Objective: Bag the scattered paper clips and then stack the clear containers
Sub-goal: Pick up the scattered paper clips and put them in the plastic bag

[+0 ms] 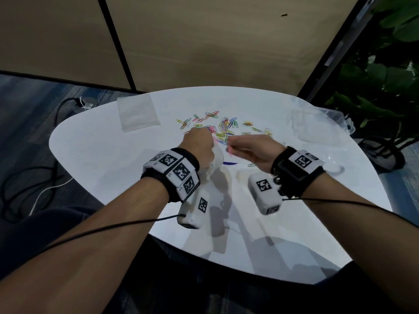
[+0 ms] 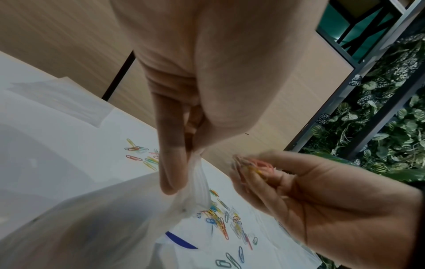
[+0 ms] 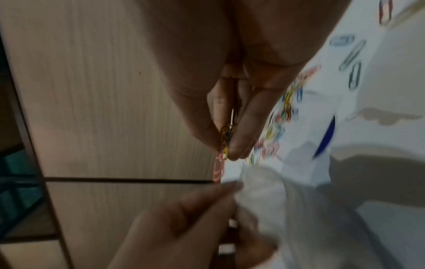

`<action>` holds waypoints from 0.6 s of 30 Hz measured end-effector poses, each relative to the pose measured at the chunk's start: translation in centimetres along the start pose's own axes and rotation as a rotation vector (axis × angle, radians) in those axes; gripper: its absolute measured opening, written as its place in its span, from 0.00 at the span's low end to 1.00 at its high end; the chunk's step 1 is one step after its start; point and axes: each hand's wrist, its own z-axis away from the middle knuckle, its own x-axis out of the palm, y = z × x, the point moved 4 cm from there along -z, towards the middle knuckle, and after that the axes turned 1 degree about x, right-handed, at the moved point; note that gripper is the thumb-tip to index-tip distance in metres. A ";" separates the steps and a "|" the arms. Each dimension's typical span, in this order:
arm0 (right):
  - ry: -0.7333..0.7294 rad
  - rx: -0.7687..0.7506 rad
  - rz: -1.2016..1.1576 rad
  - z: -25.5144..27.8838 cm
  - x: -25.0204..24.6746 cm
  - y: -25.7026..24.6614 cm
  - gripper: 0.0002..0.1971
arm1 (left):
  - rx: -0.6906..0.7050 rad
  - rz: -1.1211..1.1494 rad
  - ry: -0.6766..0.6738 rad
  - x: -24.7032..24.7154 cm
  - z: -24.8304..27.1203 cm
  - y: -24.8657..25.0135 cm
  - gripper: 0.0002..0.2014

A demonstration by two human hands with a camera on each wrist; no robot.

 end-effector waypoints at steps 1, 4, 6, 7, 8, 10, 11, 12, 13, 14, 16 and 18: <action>0.001 0.018 -0.010 0.1 0.8 0.8 0.06 | 0.000 0.016 0.022 0.0 0.0 0.1 0.11; 0.053 0.031 0.101 0.5 2.6 2.7 0.08 | -0.004 0.050 0.065 0.1 0.1 0.0 0.11; 0.063 -0.017 0.293 0.5 3.3 2.8 0.12 | -0.009 0.074 0.056 0.3 0.1 -0.1 0.11; 0.049 -0.049 0.429 0.4 3.5 2.5 0.16 | -0.009 0.079 0.048 0.4 0.2 -0.2 0.11; 0.027 -0.085 0.562 0.4 3.7 2.1 0.18 | -0.009 0.081 0.042 0.3 0.2 -0.2 0.11; 0.006 -0.156 0.712 0.8 3.5 0.7 0.19 | -0.019 0.098 0.035 0.1 0.1 -0.4 0.12; 0.015 -0.187 0.710 1.0 3.0 -0.1 0.18 | -0.029 0.112 0.032 -0.1 0.1 -0.5 0.12; 0.052 -0.210 0.700 1.1 1.9 -0.8 0.16 | -0.037 0.117 0.020 -0.3 0.1 -0.5 0.13; 0.113 -0.222 0.725 1.1 0.4 -1.3 0.13 | -0.039 0.118 0.010 -0.4 0.1 -0.5 0.13; 0.192 -0.213 0.804 1.0 -1.3 -1.8 0.12 | -0.041 0.120 0.004 -0.7 0.1 -0.6 0.13; 0.354 -0.035 1.106 0.5 -5.9 -1.6 0.21 | -0.044 0.113 -0.009 -1.0 0.2 -0.8 0.13; 0.442 0.272 1.479 0.5 -9.9 -0.3 0.36 | -0.033 0.091 -0.019 -1.2 0.4 -0.8 0.10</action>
